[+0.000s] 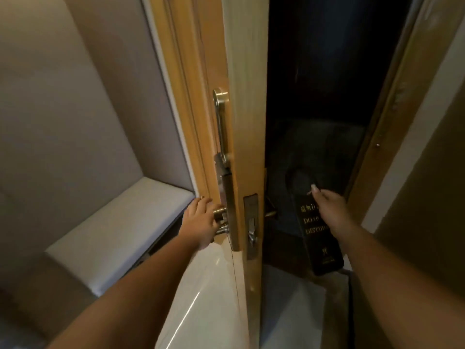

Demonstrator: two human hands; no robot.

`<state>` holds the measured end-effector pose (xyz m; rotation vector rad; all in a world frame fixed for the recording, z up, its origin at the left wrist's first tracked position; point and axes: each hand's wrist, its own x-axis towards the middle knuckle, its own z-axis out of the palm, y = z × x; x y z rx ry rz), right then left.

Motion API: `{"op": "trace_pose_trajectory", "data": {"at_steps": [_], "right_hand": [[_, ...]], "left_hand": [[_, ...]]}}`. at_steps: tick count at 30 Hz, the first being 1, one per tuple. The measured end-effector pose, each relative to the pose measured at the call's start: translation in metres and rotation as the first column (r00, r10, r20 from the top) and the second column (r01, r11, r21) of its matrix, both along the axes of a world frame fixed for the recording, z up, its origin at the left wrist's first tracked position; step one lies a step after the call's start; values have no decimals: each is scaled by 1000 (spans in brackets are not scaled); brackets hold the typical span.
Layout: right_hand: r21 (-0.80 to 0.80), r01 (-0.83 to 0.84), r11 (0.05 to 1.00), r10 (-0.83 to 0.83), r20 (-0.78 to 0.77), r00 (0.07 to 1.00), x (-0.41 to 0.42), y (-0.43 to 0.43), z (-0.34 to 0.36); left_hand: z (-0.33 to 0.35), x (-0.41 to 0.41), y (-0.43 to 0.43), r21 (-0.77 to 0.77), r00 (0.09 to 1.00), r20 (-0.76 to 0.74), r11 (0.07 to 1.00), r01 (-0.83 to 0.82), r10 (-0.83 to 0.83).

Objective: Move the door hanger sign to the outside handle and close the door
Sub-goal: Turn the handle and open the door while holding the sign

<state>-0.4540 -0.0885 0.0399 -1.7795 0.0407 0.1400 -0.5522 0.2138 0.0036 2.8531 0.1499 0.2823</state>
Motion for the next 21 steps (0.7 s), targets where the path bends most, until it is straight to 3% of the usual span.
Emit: {"op": "trace_pose_trajectory", "data": {"at_steps": [4, 7, 8, 10, 12, 13, 15, 17, 21], "right_hand": [[-20, -144, 989, 144, 17, 989, -26, 84, 3], [6, -190, 982, 190, -1, 982, -51, 140, -1], [4, -203, 979, 203, 3, 979, -60, 157, -2], [10, -186, 983, 186, 11, 983, -75, 189, -4], [19, -168, 986, 168, 11, 986, -89, 218, -5], [13, -174, 985, 174, 6, 985, -96, 233, -7], [-14, -193, 981, 193, -3, 981, -105, 253, -9], [-61, -237, 970, 237, -6, 972, -108, 273, -10], [-155, -358, 921, 349, -84, 933, -93, 325, -10]], "left_hand": [[5, -58, 43, -151, 985, -66, 975, -166, 158], [25, -99, 85, -112, 972, -1, 966, -234, 235], [38, -112, 99, -171, 960, 55, 950, -261, 274], [76, -134, 123, -469, 902, 186, 842, -266, 389], [118, -152, 138, -750, 844, 293, 655, -88, 449], [136, -161, 145, -807, 829, 340, 591, 14, 445], [162, -171, 148, -828, 817, 427, 530, 182, 387], [174, -179, 154, -816, 787, 474, 534, 223, 396], [182, -187, 198, -814, 694, 418, 581, -1, 587]]}}
